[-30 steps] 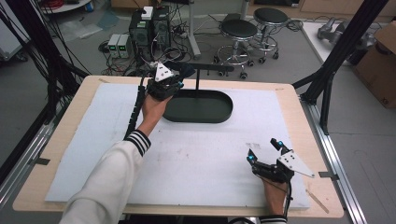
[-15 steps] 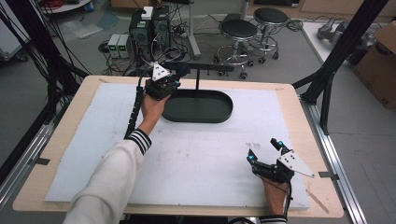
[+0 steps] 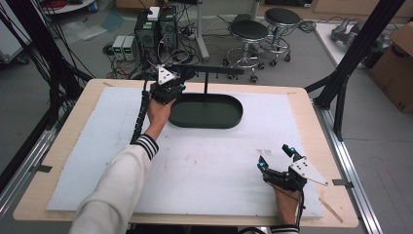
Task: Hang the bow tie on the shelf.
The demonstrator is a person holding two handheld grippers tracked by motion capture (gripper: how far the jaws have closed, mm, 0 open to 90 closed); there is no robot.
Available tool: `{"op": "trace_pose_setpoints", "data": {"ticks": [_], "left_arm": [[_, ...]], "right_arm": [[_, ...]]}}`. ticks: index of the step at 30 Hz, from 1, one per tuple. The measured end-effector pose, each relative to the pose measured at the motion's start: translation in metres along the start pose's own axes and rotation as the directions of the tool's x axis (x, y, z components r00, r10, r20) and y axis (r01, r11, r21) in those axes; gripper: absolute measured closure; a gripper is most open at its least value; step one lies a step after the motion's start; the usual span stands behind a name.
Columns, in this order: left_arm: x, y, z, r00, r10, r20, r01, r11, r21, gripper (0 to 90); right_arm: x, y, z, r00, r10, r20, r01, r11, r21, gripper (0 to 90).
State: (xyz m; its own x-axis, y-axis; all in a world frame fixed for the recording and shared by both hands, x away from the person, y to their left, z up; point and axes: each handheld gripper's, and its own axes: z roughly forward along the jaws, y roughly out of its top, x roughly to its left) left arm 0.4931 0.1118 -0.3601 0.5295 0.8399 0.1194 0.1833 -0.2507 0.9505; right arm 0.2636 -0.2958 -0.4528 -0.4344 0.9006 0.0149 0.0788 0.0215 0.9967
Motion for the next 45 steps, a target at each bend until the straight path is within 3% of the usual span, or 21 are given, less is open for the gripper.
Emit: {"op": "trace_pose_setpoints", "data": {"ticks": [5,13,20,25,27,29,32,35,39,40,45], "left_arm": [[0.0,0.001,-0.001,1.0,0.005,0.007,-0.005,1.0,0.0,74.6],[0.004,-0.006,0.002,0.9991,0.0,0.042,-0.002,0.9989,0.046,73.3],[0.007,-0.02,0.003,0.9976,-0.014,0.067,0.008,0.9971,0.076,73.0],[0.009,-0.025,0.001,0.9956,-0.033,0.087,0.027,0.9977,0.061,66.7],[0.009,-0.025,0.0,0.9934,-0.041,0.107,0.036,0.9982,0.048,60.3],[0.008,-0.023,-0.001,0.9873,-0.067,0.144,0.063,0.9976,0.029,49.6],[0.008,-0.022,-0.005,0.979,-0.073,0.191,0.076,0.9971,-0.008,36.3],[0.011,-0.025,-0.014,0.9664,-0.087,0.242,0.102,0.9936,-0.049,19.4],[0.017,-0.031,-0.033,0.9596,-0.075,0.271,0.113,0.9855,-0.127,16.1],[0.018,-0.033,-0.038,0.9539,-0.086,0.287,0.131,0.9816,-0.139,15.2],[0.023,-0.049,-0.076,0.9473,-0.087,0.308,0.149,0.9719,-0.182,14.4]], "right_arm": [[0.0,0.0,0.0,1.0,-0.001,-0.001,0.001,1.0,-0.001,4.3],[0.0,0.0,-0.001,1.0,0.005,-0.001,-0.005,1.0,-0.01,4.3],[0.0,0.0,-0.001,1.0,0.005,-0.002,-0.005,1.0,-0.009,4.3],[0.0,0.0,-0.001,1.0,0.003,-0.001,-0.003,1.0,-0.009,4.3],[0.0,0.0,-0.001,1.0,0.005,-0.001,-0.005,1.0,-0.01,4.3],[0.0,0.0,-0.001,1.0,0.003,-0.001,-0.003,1.0,-0.009,4.3],[0.0,0.0,-0.001,1.0,0.005,-0.001,-0.005,1.0,-0.01,4.3],[0.0,0.0,-0.001,1.0,0.003,-0.002,-0.003,1.0,-0.01,4.3],[0.0,0.0,0.0,1.0,0.003,-0.003,-0.003,1.0,-0.011,4.3],[0.0,0.0,0.0,1.0,0.002,-0.003,-0.002,1.0,-0.01,4.3],[0.0,0.0,-0.001,1.0,-0.006,-0.002,0.006,1.0,-0.008,4.3]]}}
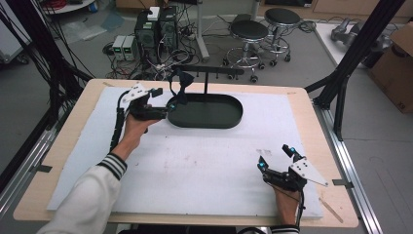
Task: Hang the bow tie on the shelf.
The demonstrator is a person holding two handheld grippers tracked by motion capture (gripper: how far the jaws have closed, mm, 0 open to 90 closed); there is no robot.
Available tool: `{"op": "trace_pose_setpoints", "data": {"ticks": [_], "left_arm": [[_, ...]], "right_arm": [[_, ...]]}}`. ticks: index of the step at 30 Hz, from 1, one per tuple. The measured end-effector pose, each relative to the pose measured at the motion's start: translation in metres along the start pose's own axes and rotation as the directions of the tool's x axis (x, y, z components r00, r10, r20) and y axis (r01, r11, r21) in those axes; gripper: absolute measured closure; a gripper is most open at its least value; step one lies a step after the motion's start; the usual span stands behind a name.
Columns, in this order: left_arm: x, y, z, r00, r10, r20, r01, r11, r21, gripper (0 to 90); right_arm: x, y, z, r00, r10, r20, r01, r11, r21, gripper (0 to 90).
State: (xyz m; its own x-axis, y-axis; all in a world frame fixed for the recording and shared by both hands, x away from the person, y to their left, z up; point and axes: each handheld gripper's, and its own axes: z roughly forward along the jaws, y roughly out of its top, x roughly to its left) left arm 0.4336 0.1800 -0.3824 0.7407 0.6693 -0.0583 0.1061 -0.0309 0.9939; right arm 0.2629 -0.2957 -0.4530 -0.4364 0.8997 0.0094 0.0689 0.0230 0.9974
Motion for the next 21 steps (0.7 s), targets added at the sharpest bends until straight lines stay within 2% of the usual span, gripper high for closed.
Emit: {"op": "trace_pose_setpoints", "data": {"ticks": [2,5,7,10,13,15,17,19,21], "left_arm": [[-0.004,-0.004,-0.018,0.9999,0.01,0.008,-0.01,0.9998,-0.017,14.4],[-0.012,-0.012,-0.055,0.9982,0.059,0.013,-0.058,0.997,-0.05,14.4],[-0.015,-0.019,-0.075,0.9952,0.098,0.01,-0.097,0.9939,-0.052,14.5],[-0.016,-0.033,-0.108,0.9874,0.158,0.007,-0.158,0.9861,-0.052,17.3],[-0.016,-0.045,-0.132,0.9886,0.15,-0.001,-0.15,0.9874,-0.051,17.4],[-0.015,-0.055,-0.151,0.99,0.139,-0.02,-0.14,0.9885,-0.056,16.9],[-0.015,-0.064,-0.165,0.9886,0.141,-0.051,-0.144,0.9876,-0.061,16.3],[-0.012,-0.076,-0.179,0.9917,0.106,-0.074,-0.111,0.9915,-0.069,16.3],[-0.011,-0.085,-0.187,0.9904,0.092,-0.103,-0.1,0.9919,-0.078,15.9]], "right_arm": [[0.0,0.0,0.0,1.0,0.0,0.001,0.0,1.0,0.0,4.3],[0.0,0.0,0.0,1.0,-0.006,0.003,0.006,1.0,-0.004,4.3],[0.0,0.0,0.0,1.0,-0.006,0.004,0.006,1.0,-0.004,4.3],[0.0,0.0,0.0,1.0,-0.001,0.005,0.001,1.0,0.0,4.3],[0.001,0.0,0.0,1.0,-0.008,0.005,0.008,1.0,-0.001,4.3],[0.001,0.0,0.0,0.9999,-0.014,0.004,0.014,1.0,-0.001,4.3],[0.001,0.0,0.0,0.9999,-0.013,0.007,0.013,1.0,-0.001,4.3],[0.001,0.0,0.0,0.9999,-0.012,0.009,0.012,1.0,-0.001,4.3],[0.001,0.0,0.0,0.9998,-0.013,0.011,0.013,1.0,-0.007,4.3]]}}
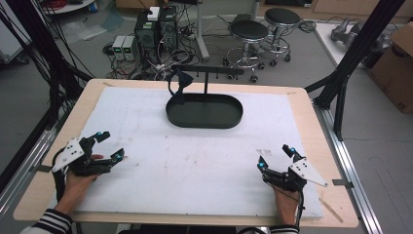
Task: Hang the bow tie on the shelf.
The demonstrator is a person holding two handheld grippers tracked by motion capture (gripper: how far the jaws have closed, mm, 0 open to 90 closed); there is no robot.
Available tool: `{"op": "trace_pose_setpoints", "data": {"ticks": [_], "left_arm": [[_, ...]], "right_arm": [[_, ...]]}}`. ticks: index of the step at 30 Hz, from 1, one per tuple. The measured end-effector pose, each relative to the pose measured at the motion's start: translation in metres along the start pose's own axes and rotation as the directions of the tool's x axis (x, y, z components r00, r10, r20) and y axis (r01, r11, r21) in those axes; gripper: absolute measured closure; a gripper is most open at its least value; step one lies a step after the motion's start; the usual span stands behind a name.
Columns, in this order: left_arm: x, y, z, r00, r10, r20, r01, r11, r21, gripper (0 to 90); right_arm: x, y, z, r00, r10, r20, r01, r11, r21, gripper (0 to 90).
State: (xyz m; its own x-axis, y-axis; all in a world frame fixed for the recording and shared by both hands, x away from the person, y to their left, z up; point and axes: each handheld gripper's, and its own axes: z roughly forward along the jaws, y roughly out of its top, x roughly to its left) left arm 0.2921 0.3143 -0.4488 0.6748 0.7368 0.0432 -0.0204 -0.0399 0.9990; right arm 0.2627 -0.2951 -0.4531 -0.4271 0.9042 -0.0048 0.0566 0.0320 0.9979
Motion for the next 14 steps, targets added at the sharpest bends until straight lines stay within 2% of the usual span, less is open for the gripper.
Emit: {"op": "trace_pose_setpoints", "data": {"ticks": [5,8,10,14], "left_arm": [[-0.0002,-0.0061,-0.0099,0.9976,0.001,-0.069,-0.005,0.9985,-0.055,15.8],[0.0004,-0.0068,-0.0107,0.9953,-0.023,-0.094,0.017,0.9976,-0.066,15.8],[0.0015,-0.007,-0.011,0.9945,-0.035,-0.099,0.029,0.9973,-0.067,15.8],[0.0013,-0.007,-0.0109,0.9946,-0.034,-0.098,0.028,0.9975,-0.065,15.8]], "right_arm": [[0.0002,-0.0001,-0.0001,1.0,0.003,0.003,-0.003,1.0,0.001,4.3],[-0.0002,-0.0001,-0.0001,1.0,0.002,0.003,-0.002,1.0,-0.001,4.3],[0.0007,-0.0001,-0.0005,1.0,0.008,0.001,-0.008,1.0,0.003,4.3],[0.0001,-0.0003,-0.0006,1.0,0.0,0.002,0.0,1.0,-0.004,4.3]]}}
